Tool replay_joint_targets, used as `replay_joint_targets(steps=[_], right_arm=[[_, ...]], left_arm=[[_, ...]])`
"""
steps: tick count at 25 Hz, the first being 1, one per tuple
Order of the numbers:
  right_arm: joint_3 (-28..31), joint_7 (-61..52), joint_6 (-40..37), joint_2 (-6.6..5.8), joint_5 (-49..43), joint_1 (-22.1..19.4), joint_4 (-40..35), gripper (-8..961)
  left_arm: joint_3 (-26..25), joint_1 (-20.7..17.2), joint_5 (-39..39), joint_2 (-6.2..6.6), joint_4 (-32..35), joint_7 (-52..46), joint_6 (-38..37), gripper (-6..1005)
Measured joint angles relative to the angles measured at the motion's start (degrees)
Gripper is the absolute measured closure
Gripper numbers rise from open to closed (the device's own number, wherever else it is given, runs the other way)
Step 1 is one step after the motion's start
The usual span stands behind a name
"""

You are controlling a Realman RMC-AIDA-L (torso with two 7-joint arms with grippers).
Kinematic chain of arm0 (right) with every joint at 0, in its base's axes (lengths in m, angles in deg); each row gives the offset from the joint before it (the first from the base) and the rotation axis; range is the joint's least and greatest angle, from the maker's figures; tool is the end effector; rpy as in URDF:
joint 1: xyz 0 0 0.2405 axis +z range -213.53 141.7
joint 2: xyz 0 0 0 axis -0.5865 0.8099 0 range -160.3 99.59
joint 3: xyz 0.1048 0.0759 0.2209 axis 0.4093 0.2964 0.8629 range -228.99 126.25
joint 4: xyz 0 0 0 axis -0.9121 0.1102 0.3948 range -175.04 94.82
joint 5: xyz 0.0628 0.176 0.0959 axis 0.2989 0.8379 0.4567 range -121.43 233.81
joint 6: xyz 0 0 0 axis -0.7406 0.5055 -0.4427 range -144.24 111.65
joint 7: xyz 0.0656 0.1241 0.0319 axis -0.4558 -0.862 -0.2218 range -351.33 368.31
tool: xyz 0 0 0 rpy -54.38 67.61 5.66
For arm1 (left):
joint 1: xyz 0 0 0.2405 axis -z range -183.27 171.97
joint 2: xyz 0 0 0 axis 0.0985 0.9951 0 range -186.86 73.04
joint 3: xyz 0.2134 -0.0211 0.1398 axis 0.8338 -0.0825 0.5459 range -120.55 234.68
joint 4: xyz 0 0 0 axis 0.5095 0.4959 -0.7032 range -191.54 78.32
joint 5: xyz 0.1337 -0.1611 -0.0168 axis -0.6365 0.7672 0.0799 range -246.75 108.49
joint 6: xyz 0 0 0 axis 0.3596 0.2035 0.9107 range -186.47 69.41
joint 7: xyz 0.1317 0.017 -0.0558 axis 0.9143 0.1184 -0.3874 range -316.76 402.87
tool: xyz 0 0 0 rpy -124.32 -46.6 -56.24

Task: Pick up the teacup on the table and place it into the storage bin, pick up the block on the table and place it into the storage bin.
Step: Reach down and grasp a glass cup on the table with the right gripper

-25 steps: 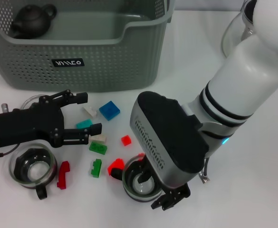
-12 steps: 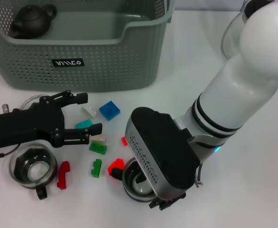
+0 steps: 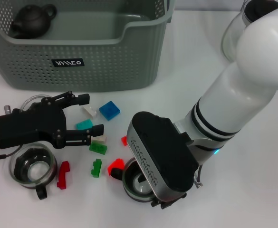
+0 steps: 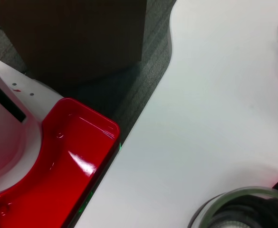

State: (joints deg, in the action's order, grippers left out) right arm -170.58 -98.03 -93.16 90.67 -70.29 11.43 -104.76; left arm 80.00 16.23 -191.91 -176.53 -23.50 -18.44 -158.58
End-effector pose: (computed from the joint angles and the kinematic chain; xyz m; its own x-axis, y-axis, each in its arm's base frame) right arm 0.1096 0.2745 -0.1450 0.8127 0.4863 0.3211 0.3854 -0.8618 0.3298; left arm -0.3131 0.2596 0.0056 0.7639 0.2638 0.5889 0.4472 -0.8744 -0.1884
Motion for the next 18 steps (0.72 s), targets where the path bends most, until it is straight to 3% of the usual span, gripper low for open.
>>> replay_joint_targets(steps=[8,18], right_arm=[[-0.1,0.0,0.1,0.00,0.0,0.2,0.6,477],[0.1,-0.3,0.5,-0.01,0.0,-0.2,0.0,706]], left_arm=[[0.0,-0.1,0.1,0.07,-0.1,0.0,0.0,134],[0.0,-0.1,0.2,0.42,-0.2,-0.1,-0.3,137]])
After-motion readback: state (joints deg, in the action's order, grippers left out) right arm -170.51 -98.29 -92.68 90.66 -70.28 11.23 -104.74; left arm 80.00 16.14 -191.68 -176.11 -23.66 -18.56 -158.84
